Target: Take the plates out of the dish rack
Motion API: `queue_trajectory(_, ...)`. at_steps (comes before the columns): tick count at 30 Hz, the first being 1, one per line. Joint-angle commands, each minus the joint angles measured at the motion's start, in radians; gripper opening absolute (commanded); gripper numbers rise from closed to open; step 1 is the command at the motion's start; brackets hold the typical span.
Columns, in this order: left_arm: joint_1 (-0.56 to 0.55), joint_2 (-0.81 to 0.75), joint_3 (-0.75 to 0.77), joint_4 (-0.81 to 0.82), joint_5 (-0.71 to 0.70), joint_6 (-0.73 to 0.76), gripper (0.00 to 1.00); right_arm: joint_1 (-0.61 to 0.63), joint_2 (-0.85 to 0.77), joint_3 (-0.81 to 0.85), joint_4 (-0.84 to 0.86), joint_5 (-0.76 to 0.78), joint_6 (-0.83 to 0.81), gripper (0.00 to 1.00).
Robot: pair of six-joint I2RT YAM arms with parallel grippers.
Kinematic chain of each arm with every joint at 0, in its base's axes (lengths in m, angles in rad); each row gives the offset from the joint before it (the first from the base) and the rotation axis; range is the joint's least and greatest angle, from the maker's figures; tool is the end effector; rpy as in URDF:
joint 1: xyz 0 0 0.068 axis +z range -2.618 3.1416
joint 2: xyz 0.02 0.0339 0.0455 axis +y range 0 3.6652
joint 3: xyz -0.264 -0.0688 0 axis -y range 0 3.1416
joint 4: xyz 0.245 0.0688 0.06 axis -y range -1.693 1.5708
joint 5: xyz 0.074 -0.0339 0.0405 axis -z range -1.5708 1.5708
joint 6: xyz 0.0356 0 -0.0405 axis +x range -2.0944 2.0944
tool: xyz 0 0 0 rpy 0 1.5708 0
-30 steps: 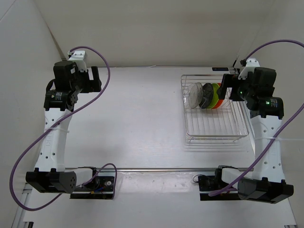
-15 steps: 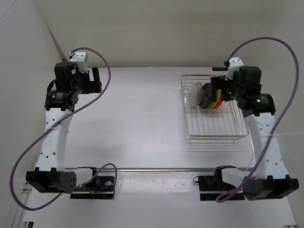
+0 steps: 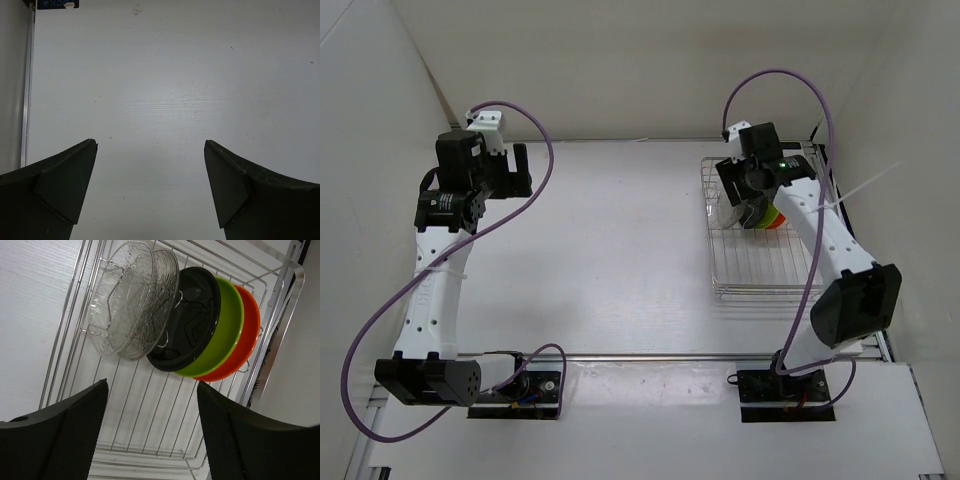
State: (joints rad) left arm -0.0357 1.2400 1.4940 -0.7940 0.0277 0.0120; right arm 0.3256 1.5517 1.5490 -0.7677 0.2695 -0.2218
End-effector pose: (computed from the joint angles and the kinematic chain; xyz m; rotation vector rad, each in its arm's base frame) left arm 0.2501 -0.0099 0.4265 0.0669 2.1098 -0.0434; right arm 0.3231 0.0991 0.3614 -0.4984 2.2671 -0.2629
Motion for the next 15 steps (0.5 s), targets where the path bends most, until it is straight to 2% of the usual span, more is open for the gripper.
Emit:
queue_trajectory(1, -0.001, -0.007, -0.005, -0.005, -0.031, 0.011, 1.00, 0.026, 0.045, 0.068, 0.062, 0.068, -0.025, 0.75)
queue_trajectory(2, -0.001, -0.007, -0.015, -0.005, -0.031, 0.011, 1.00, 0.026, 0.070, 0.068, 0.076, 0.079, -0.025, 0.71)
queue_trajectory(4, -0.001, -0.007, -0.026, -0.005, -0.031, 0.011, 1.00, 0.036, 0.091, 0.068, 0.099, 0.091, -0.036, 0.71)
queue_trajectory(5, -0.001, -0.007, -0.026, -0.005, -0.031, 0.011, 1.00, 0.036, 0.111, 0.077, 0.099, 0.091, -0.036, 0.66)
queue_trajectory(8, -0.001, -0.016, -0.037, -0.005, -0.031, 0.020, 1.00, 0.036, 0.145, 0.086, 0.110, 0.091, -0.048, 0.66)
queue_trajectory(11, -0.001, -0.027, -0.048, 0.004, -0.040, 0.020, 1.00, 0.036, 0.182, 0.108, 0.110, 0.091, -0.068, 0.59)
queue_trajectory(15, -0.001, -0.036, -0.058, 0.004, -0.040, 0.020, 1.00, 0.036, 0.228, 0.126, 0.120, 0.091, -0.077, 0.56)
